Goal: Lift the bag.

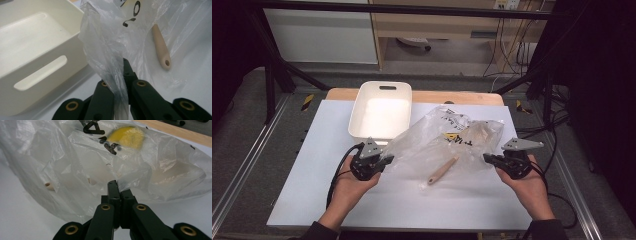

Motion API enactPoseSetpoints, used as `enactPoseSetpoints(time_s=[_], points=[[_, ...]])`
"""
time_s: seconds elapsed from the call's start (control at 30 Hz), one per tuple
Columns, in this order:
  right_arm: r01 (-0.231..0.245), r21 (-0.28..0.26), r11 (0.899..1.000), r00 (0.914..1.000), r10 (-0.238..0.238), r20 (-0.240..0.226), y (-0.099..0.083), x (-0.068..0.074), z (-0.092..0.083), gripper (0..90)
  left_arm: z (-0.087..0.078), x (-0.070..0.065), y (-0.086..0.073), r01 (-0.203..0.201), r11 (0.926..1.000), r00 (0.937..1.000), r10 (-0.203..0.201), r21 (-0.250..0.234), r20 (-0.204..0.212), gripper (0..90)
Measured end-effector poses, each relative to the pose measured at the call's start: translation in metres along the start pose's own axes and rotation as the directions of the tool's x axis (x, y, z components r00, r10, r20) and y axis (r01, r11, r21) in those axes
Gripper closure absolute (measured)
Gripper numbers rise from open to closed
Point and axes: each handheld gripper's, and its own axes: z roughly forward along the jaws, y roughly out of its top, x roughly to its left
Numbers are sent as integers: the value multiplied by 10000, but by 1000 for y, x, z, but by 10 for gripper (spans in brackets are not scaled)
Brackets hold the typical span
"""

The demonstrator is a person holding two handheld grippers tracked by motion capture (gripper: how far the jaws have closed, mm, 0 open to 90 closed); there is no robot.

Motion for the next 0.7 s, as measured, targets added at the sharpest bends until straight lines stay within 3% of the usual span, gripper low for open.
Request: enactPoseSetpoints(time_s=[0.37, 0.7], points=[[333, -9, 9994, 9990, -333, 285, 22, -8, -8, 900, -9, 5, 23, -218, 9998, 9997, 219, -45, 125, 900], [562, 102, 9984, 9979, -565, 306, 31, -9, -5, 900, -9, 10, 27, -117, 9999, 9995, 115, 59, 303, 900]])
